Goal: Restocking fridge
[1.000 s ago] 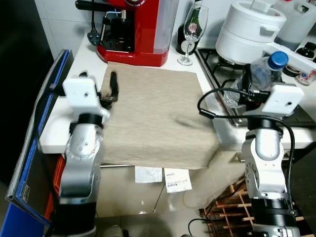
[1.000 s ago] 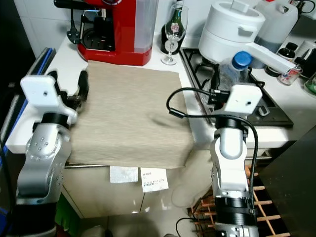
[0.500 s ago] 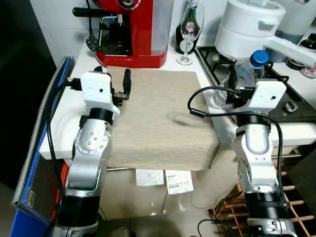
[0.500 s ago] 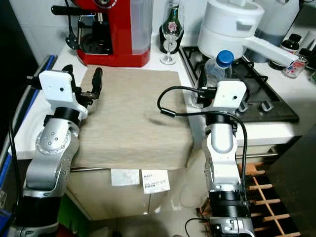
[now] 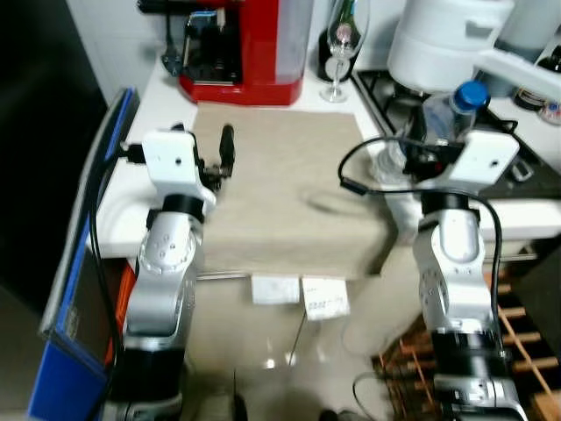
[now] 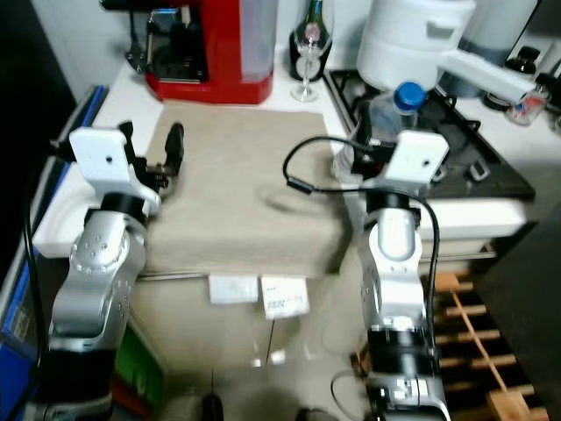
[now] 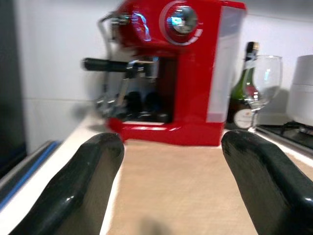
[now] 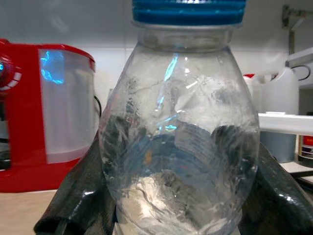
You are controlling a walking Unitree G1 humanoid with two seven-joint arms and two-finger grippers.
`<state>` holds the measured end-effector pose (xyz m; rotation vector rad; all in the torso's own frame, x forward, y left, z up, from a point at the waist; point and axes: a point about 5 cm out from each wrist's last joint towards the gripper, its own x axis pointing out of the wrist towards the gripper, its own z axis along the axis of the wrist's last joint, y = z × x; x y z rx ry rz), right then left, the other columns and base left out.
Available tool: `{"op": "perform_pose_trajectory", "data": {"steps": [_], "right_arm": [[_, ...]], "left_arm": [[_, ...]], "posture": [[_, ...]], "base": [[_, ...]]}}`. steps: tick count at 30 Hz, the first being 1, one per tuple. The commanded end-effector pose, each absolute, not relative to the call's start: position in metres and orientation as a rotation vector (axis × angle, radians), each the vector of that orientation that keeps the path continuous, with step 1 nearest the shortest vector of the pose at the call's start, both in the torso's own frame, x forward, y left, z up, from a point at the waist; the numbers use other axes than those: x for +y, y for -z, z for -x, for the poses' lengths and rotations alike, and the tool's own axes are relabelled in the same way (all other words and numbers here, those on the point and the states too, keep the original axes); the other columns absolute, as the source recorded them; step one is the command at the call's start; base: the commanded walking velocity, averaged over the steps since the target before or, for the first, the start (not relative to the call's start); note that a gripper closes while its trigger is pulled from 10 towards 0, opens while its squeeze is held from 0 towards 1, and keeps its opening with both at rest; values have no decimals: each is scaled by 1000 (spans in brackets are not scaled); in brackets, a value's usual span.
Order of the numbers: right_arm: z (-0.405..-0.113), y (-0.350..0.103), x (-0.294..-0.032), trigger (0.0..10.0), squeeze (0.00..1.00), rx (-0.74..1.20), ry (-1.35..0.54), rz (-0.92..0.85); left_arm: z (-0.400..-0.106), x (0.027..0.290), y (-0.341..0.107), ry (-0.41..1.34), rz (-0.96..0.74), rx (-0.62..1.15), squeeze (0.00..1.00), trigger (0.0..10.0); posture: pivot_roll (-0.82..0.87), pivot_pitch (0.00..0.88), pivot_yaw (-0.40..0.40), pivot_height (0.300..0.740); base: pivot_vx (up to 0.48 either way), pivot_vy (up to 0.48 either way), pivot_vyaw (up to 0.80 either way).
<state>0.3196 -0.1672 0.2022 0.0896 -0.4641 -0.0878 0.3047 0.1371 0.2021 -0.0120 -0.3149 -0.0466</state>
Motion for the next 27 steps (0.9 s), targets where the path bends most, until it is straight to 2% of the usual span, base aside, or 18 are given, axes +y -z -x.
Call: {"op": "perform_pose_trajectory", "data": {"steps": [1,27], "right_arm": [[-322,-192,-169,10000,0,-407,87,-92],[-318,-186,-169,10000,0,-374,54,-37]], "left_arm": [[-307,135,-203,45,18,-312,0,10000],[-311,124,-201,89,5,-311,0,10000]], "posture": [[-31,0,-9,740],[-67,0,-5,740]], "base": [[-412,0,0],[-402,0,0]]}}
